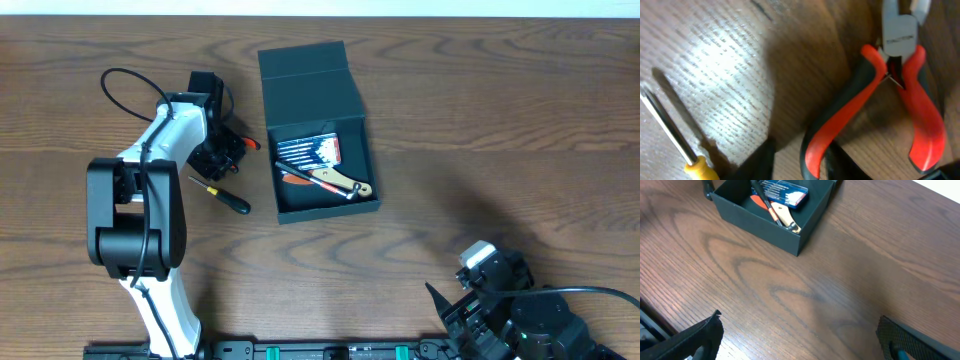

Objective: Pack container
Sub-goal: 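Lift the pliers and lower them into the box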

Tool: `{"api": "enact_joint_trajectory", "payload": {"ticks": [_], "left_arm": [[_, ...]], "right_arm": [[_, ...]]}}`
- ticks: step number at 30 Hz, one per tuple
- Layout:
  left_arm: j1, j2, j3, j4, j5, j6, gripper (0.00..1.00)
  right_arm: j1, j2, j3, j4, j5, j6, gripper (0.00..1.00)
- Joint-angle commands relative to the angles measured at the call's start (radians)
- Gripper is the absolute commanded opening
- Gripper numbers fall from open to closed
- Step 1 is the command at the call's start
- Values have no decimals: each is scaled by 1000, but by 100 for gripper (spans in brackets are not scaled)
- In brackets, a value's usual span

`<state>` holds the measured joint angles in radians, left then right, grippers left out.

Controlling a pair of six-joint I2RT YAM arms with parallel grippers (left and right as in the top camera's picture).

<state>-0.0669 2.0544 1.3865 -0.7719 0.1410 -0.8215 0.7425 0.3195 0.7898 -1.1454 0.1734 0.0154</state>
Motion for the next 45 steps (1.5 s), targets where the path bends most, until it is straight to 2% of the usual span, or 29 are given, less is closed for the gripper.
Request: {"api": "enact_joint_trajectory", "payload": {"ticks": [1, 4, 5, 10, 22, 34, 39, 45], "left_arm": [[5, 37, 6, 6, 8, -8, 24], [5, 37, 6, 14, 9, -8, 19], [5, 37, 6, 18, 9, -8, 13], [5, 36, 6, 30, 9, -28, 6], [4, -54, 6, 48, 7, -30, 6], [-26, -279, 6, 48, 5, -30, 6], [-110, -380, 6, 48, 4, -35, 6], [-273, -409, 6, 48, -1, -171, 6]], "right_arm": [[-6, -4, -1, 0, 5, 14, 99], [-6, -4, -2, 0, 5, 14, 99], [-6, -4, -1, -1, 5, 14, 99], [-6, -4, -1, 0, 5, 14, 99], [-6, -4, -1, 0, 5, 14, 99], [-6, -4, -1, -1, 5, 14, 99], [-6, -4, -1, 0, 5, 14, 99], [-6, -4, -1, -1, 5, 14, 99]]}}
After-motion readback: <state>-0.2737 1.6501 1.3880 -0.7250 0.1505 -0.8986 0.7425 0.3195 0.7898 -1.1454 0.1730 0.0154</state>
